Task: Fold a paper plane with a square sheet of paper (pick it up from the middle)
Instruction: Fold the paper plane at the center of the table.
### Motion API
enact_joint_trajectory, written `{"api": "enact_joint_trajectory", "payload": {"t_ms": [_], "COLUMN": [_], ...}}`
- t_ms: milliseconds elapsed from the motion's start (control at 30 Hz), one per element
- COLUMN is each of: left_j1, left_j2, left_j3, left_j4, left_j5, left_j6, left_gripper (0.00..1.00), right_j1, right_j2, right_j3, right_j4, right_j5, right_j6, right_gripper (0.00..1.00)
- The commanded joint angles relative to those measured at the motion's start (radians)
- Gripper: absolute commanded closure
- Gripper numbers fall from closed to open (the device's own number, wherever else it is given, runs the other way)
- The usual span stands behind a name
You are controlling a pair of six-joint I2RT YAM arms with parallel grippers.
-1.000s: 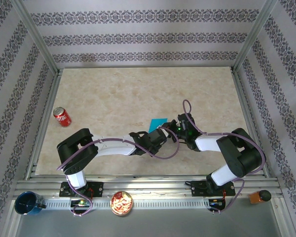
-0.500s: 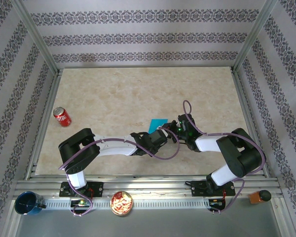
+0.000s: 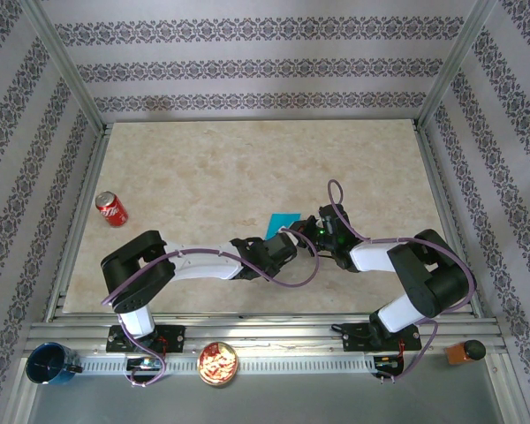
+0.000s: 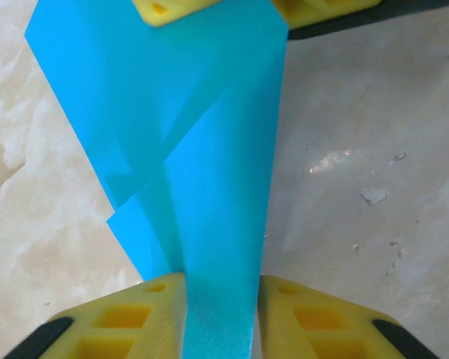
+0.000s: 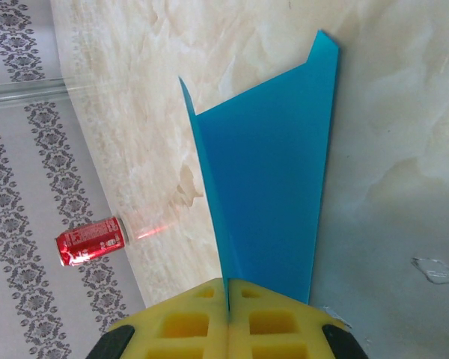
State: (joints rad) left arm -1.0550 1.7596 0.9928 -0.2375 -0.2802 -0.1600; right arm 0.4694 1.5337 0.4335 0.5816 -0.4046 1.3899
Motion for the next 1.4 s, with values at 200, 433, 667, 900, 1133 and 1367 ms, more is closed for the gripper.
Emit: {"api": "enact_joint_trajectory", "payload": {"t_ms": [200, 433, 667, 900, 1133, 1367], "left_j1": [-0.017, -0.017, -0.017, -0.017, -0.017, -0.016], "left_j2": [-0.026, -0.029, -0.029, -0.023, -0.025, -0.030], "left_j3": [-0.008, -0.012, -0.014, -0.018, -0.018, -0.019], "left_j4": [-0.006, -0.006, -0.003, -0.005, 0.000, 0.018], "left_j5": [-0.033, -0.040, -0.040, -0.045, -0.039, -0.024], "left_j6": [0.015, 0.014, 0.016, 0.001, -0.005, -0.038], "left_gripper": [0.76, 0.81, 0.89, 0.95, 0.96, 0.97], "right_j1": [0.003, 0.000, -0.003, -0.013, -0.048, -0.087], "right_j2": [-0.021, -0.020, -0.025, -0.052, -0.139, -0.355], "right_j3": [-0.014, -0.013, -0.015, -0.009, -0.011, 0.024], "right_j4": [0.039, 0.040, 0.037, -0.004, -0.138, -0.498], "right_j5": [0.009, 0.004, 0.003, 0.002, 0.020, 0.139], "right_j6": [0.014, 0.012, 0.008, -0.027, -0.114, -0.313], "right_gripper": [0.96, 0.96, 0.94, 0.87, 0.68, 0.57]}}
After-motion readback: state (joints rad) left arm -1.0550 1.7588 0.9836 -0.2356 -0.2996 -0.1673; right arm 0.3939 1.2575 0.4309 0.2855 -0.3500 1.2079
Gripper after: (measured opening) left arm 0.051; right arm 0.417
